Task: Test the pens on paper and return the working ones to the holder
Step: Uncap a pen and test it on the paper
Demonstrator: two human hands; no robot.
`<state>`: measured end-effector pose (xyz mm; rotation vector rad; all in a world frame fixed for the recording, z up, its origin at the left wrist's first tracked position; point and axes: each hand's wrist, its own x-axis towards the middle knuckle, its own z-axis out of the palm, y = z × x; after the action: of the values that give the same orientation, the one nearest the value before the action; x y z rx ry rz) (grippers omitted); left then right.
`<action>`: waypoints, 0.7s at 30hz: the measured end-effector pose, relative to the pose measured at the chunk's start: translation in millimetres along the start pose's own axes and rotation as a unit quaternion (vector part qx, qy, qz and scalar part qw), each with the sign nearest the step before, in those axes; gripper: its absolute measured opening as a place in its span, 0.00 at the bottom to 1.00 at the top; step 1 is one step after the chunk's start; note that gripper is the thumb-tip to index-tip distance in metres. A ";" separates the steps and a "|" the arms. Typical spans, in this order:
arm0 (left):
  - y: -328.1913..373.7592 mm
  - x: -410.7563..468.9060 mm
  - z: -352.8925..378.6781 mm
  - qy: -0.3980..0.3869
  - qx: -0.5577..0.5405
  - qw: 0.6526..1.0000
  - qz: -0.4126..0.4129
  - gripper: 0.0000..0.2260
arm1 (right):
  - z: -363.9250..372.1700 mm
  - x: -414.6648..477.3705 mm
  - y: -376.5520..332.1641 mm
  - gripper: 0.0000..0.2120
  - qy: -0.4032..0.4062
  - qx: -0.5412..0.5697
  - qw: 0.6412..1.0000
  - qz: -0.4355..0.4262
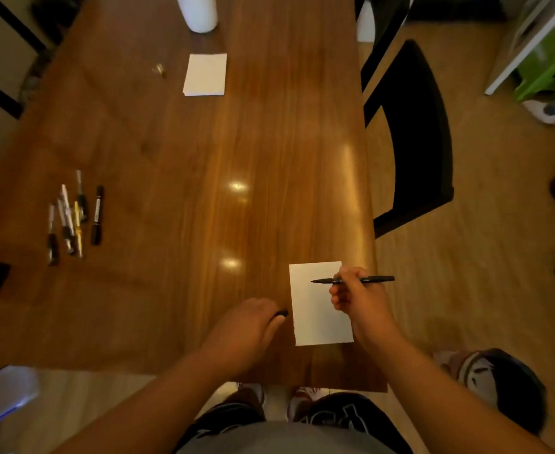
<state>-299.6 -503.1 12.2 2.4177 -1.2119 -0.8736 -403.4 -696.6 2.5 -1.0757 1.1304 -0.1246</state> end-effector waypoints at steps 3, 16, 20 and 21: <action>6.2 8.3 27.0 0.019 0.062 0.995 0.077 0.16 | 13.3 9.5 27.2 0.10 0.017 -0.023 0.999 -0.041; 9.5 37.1 81.4 0.113 0.115 0.983 0.087 0.16 | 13.3 31.2 34.2 0.02 -0.017 -0.198 0.949 -0.246; 13.1 43.4 81.8 0.115 0.104 0.984 0.090 0.17 | 25.1 44.8 25.4 0.08 -0.027 -0.242 0.925 -0.292; 12.9 45.0 81.4 0.113 0.102 0.984 0.092 0.16 | 29.7 47.8 24.1 0.08 -0.028 -0.243 0.922 -0.300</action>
<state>-338.8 -546.4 -61.3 2.4261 -1.4667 -0.4263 -367.6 -692.7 -46.9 -1.8434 0.7580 -0.3023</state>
